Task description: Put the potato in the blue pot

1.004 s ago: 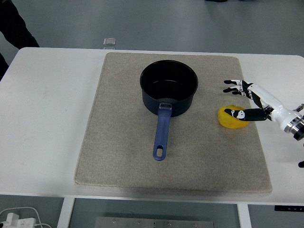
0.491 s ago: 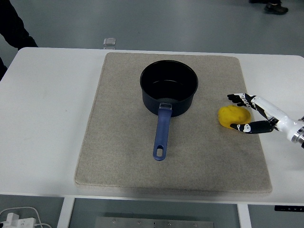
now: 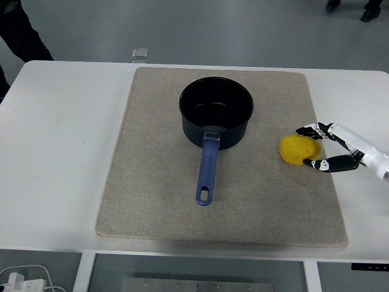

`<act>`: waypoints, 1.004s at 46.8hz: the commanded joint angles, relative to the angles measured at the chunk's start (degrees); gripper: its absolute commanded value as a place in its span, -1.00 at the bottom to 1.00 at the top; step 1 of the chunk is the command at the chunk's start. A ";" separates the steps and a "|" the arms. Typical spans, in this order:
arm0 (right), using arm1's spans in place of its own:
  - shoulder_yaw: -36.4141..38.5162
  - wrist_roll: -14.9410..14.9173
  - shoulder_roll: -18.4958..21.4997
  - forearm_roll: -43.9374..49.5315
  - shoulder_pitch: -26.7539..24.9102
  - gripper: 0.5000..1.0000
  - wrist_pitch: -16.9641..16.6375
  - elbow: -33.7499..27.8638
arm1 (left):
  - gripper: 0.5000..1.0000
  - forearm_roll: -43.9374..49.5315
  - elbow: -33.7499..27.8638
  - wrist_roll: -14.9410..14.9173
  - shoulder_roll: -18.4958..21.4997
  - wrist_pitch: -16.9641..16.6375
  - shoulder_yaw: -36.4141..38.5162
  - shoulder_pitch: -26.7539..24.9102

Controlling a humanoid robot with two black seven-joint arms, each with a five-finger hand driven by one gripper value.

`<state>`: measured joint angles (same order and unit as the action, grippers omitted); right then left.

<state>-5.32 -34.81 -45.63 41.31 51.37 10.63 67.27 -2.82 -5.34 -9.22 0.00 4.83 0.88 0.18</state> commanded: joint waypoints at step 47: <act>-0.39 -0.08 3.26 -0.09 0.40 0.13 0.79 0.05 | 0.99 0.00 0.15 0.00 0.00 0.00 0.00 -0.01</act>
<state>-5.71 -34.89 -42.58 41.21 51.81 11.46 67.26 -2.82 -5.20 -9.22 0.00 4.83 0.82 0.18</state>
